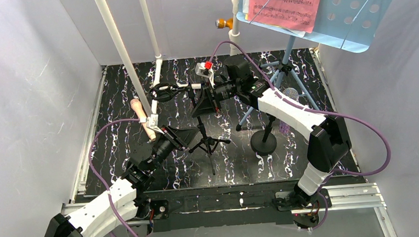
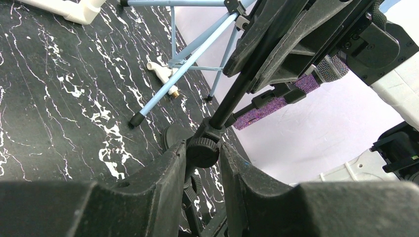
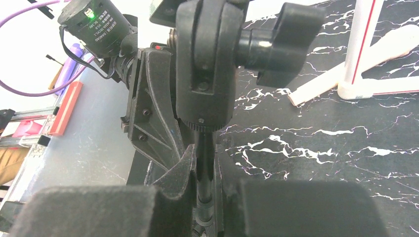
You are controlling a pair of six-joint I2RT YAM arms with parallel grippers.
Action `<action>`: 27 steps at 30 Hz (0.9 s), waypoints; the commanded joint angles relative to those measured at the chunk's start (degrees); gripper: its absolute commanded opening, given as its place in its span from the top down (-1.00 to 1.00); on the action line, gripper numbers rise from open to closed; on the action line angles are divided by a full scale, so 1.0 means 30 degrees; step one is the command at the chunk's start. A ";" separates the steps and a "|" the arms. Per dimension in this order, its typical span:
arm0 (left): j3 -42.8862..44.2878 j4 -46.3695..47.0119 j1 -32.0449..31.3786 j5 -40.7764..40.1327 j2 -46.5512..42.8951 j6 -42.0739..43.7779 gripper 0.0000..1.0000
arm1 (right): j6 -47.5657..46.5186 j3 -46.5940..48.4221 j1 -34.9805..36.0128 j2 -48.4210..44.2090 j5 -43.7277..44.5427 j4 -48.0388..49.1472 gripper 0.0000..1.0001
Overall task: Pack up the instrument practice props
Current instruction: Unscrew the knob on the microphone stand.
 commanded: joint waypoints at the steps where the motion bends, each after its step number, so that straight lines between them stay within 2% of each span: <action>1: 0.0536 0.0351 0.0148 0.0066 -0.0007 -0.0126 0.38 | 0.0456 0.0122 -0.0050 -0.1085 -0.0718 0.1398 0.97; 6: 0.0506 0.0351 0.0147 0.0183 0.0075 -0.0144 0.32 | 0.0485 0.0075 -0.0057 -0.1058 -0.0718 0.1441 0.97; 13: 0.0578 0.0366 0.0175 0.0376 0.0186 -0.0284 0.41 | 0.0515 0.0018 -0.0051 -0.1022 -0.0718 0.1510 0.97; 18: 0.0652 0.0390 0.0204 0.0484 0.0169 -0.0335 0.61 | 0.0544 -0.0011 -0.0047 -0.1035 -0.0718 0.1543 0.97; 23: 0.0530 0.0351 0.0304 0.0005 0.0104 -0.1473 1.00 | 0.0544 -0.0063 -0.0044 -0.1017 -0.0667 0.1573 0.97; 27: 0.0267 0.0241 0.0389 -0.1633 -0.0008 -0.4899 1.00 | 0.0465 -0.0157 -0.0056 -0.1013 -0.0494 0.1630 0.97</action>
